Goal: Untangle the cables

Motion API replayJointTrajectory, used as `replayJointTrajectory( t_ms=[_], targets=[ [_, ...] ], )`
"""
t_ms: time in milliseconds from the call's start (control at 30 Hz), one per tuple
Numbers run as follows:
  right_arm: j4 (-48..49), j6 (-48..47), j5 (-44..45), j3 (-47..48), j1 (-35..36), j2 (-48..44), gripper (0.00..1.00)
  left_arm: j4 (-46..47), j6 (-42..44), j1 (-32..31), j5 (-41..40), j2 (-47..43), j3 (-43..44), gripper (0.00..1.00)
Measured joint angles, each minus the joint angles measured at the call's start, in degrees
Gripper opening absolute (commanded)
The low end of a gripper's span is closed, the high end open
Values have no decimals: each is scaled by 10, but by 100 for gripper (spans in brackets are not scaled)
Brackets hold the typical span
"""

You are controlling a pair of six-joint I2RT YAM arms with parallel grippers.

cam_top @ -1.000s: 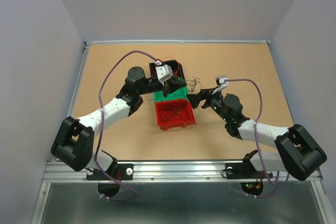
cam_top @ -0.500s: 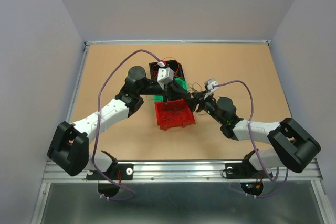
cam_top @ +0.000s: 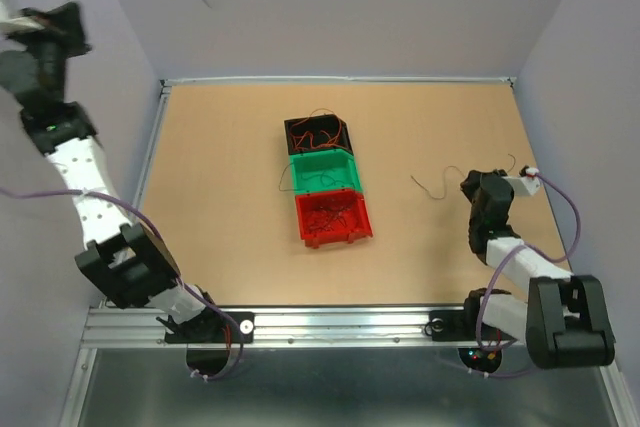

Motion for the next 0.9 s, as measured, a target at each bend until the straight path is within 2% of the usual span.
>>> replayJointTrajectory(
  t_ms=[67, 100, 167, 233, 433, 533, 700, 867, 900],
  targets=[
    [-29, 39, 5, -22, -10, -50, 1, -6, -28, 101, -7, 47, 5, 0],
    [-38, 52, 3, -23, -5, -62, 1, -14, -32, 118, -8, 53, -9, 0],
    [-38, 68, -9, -23, 2, -70, 1, -35, -29, 96, -7, 54, -41, 0],
    [-44, 77, -21, -23, 9, -70, 1, -63, 22, 13, -8, 45, -61, 0],
    [-49, 62, -63, -22, 10, -61, 1, -143, 231, -333, -35, -6, -72, 0],
    [-49, 56, -80, -22, 12, -54, 1, -182, 302, -393, -49, -26, -60, 0],
    [-49, 44, -100, -22, 13, -54, 1, -235, 398, -429, -92, -34, -57, 0],
    [-49, 37, -111, -22, 17, -54, 2, -264, 482, -508, -116, -42, -160, 0],
    [-49, 35, -112, -22, 19, -54, 11, -257, 494, -521, -114, -44, -193, 0]
  ],
)
